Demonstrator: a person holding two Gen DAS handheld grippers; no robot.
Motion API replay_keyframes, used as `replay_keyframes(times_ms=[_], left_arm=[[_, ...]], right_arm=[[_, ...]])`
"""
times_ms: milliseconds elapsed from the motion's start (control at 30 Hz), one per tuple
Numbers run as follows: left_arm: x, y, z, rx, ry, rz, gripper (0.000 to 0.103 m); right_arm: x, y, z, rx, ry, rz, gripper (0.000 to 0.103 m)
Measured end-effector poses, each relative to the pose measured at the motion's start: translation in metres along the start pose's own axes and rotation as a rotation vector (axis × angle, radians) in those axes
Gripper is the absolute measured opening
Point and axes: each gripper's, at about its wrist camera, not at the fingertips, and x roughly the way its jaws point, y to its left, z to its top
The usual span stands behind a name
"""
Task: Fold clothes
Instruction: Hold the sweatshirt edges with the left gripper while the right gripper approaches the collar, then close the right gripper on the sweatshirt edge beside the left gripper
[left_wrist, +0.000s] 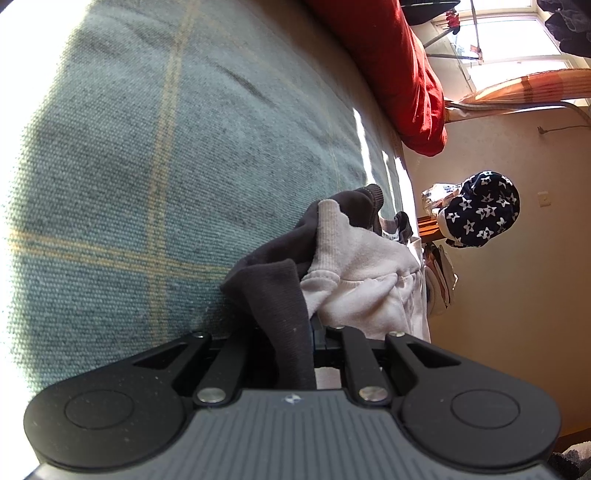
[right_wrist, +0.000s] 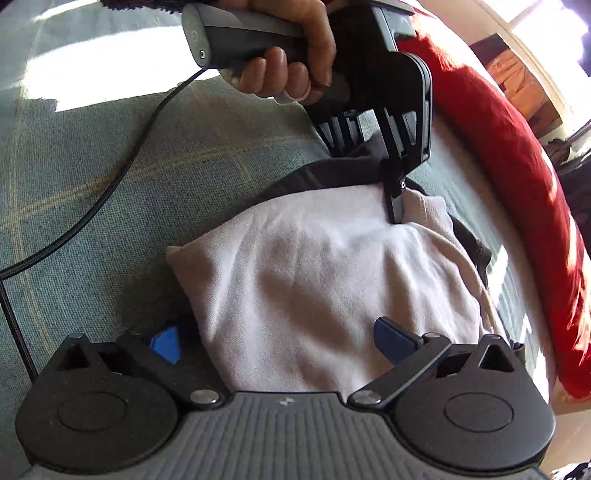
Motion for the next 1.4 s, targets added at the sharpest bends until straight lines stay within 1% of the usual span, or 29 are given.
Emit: replay_keyframes(times_ms=[33,133,233,400,467,600,667,700,733,800,833,867,900,933,967,1000,1033,1100,1167,1200,1267,1367,1400], left_arm=[[0.0,0.0,0.0,0.0,-0.001,-0.001,0.013],[0.0,0.001,0.0,0.0,-0.002,-0.006,0.013],[0.0,0.001,0.0,0.0,-0.004,-0.005,0.013],[0.0,0.002,0.001,-0.004,-0.001,-0.008,0.013],[0.0,0.002,0.001,-0.005,-0.002,-0.011,0.013],[0.0,0.004,0.0,-0.006,-0.002,-0.016,0.013],[0.0,0.005,0.0,-0.008,-0.002,-0.02,0.013],[0.0,0.005,0.0,-0.009,-0.002,-0.022,0.013],[0.0,0.005,0.0,-0.01,-0.002,-0.024,0.013],[0.0,0.006,0.0,-0.013,0.0,-0.027,0.013],[0.0,0.006,0.0,-0.014,0.0,-0.029,0.013],[0.0,0.007,0.0,-0.015,0.001,-0.03,0.013],[0.0,0.007,0.0,-0.017,0.001,-0.031,0.013],[0.0,0.008,0.0,-0.019,0.002,-0.032,0.013],[-0.001,0.008,0.0,-0.021,0.002,-0.032,0.013],[-0.001,0.009,0.0,-0.023,0.002,-0.033,0.013],[-0.001,0.009,0.0,-0.025,0.001,-0.033,0.013],[-0.001,0.009,0.0,-0.029,0.001,-0.034,0.013],[0.0,0.01,0.0,-0.033,0.0,-0.035,0.013],[0.0,0.01,0.0,-0.036,0.0,-0.036,0.013],[0.0,0.01,0.0,-0.038,-0.001,-0.035,0.013],[0.0,0.005,0.0,-0.041,-0.009,-0.012,0.012],[0.0,0.003,0.0,-0.051,-0.012,-0.006,0.012]], right_arm=[[-0.003,0.01,0.0,-0.063,-0.029,-0.042,0.103],[-0.005,0.023,0.002,-0.113,-0.055,-0.104,0.103],[-0.005,0.018,0.005,-0.093,-0.044,-0.09,0.103],[-0.003,0.002,0.004,-0.008,-0.018,-0.046,0.103],[-0.003,0.006,0.003,-0.037,-0.029,-0.056,0.103],[-0.001,0.01,0.011,-0.126,-0.071,-0.141,0.103],[0.003,0.006,0.015,-0.117,-0.054,-0.153,0.103],[0.001,0.006,0.015,-0.11,-0.048,-0.156,0.101],[-0.001,0.007,0.014,-0.103,-0.044,-0.16,0.099],[-0.01,0.021,0.007,-0.15,-0.048,-0.157,0.086],[-0.011,0.024,0.006,-0.169,-0.052,-0.152,0.083],[-0.012,0.027,0.004,-0.185,-0.056,-0.146,0.077],[-0.012,0.03,0.003,-0.202,-0.061,-0.141,0.075],[-0.011,0.028,0.005,-0.197,-0.065,-0.129,0.073],[-0.01,0.024,0.007,-0.189,-0.069,-0.116,0.07],[-0.01,0.02,0.01,-0.179,-0.068,-0.102,0.062],[-0.01,0.018,0.012,-0.172,-0.062,-0.086,0.056],[-0.014,0.019,0.012,-0.164,-0.056,-0.059,0.036],[-0.02,0.024,0.009,-0.167,-0.052,-0.034,0.029],[-0.021,0.027,0.006,-0.175,-0.048,-0.026,0.027],[-0.02,0.031,0.003,-0.191,-0.051,-0.028,0.026],[-0.016,0.022,0.007,-0.163,-0.046,0.004,0.018],[-0.015,0.015,0.009,-0.124,-0.039,0.029,0.016]])
